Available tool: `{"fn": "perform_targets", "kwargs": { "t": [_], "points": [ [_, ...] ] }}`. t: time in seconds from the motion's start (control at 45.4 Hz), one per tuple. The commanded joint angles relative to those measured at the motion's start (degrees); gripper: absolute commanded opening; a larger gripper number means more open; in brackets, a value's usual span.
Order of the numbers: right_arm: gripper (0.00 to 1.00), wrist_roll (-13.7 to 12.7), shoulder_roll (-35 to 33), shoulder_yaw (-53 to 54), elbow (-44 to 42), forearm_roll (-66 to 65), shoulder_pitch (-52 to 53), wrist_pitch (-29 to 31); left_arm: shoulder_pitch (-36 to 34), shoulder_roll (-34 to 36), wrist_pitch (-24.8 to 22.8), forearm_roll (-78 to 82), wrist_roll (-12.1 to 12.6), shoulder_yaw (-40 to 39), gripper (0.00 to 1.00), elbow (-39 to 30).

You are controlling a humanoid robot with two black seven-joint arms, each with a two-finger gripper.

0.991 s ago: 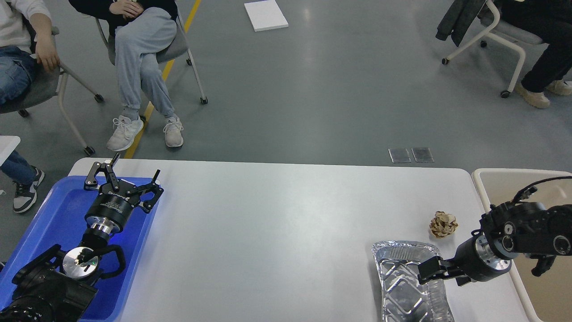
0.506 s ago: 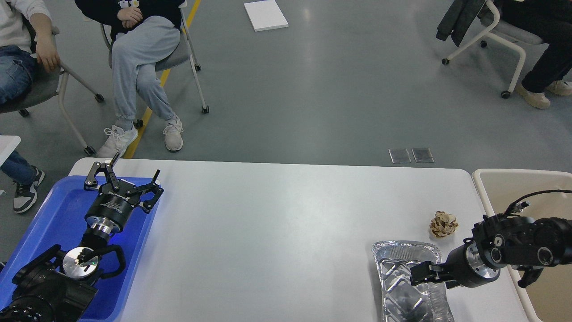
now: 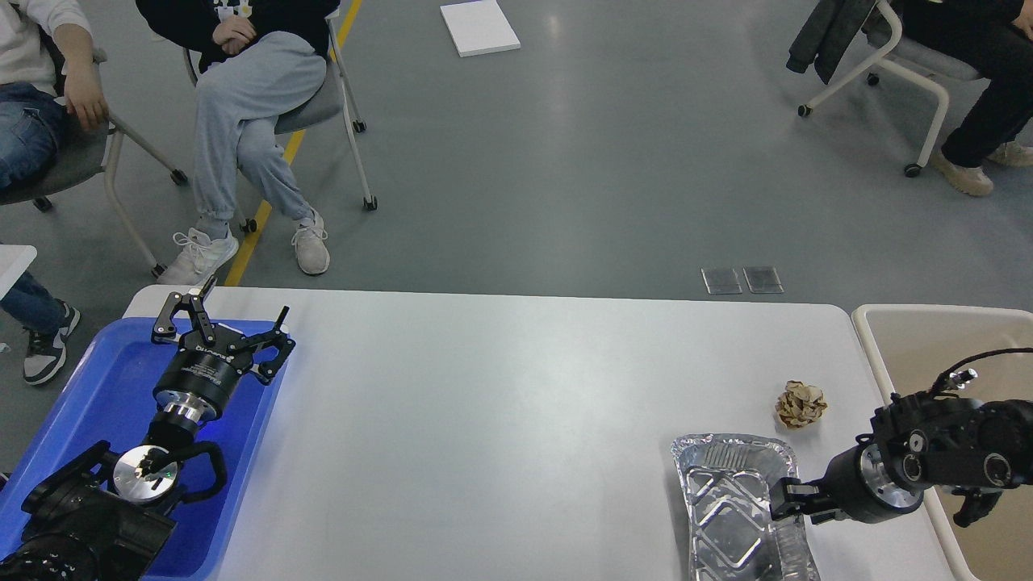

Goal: Tidy desktop
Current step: 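Close the right gripper on the foil tray's rim, then lift the foil tray with the right gripper toward the bin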

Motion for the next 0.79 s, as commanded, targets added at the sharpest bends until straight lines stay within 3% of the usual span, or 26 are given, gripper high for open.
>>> {"fn": "perform_targets", "kwargs": {
  "t": [0.0,0.506,0.77],
  "points": [
    [0.02,0.00,-0.21,-1.28,0.23,-0.21,-0.08,0.43,0.00,0.00,0.00,0.00,0.00,0.00,1.00,0.00],
    [0.00,-0.35,-0.91,-1.28,0.40,0.05,0.97,2.80,0.00,0.00,0.00,0.00,0.00,0.09,1.00,-0.09],
    [0.00,-0.26,-2.93,-7.86,7.60,0.67,13.88,3.76,0.00,0.00,0.00,0.00,0.09,0.09,1.00,-0.09]
  ]
}}
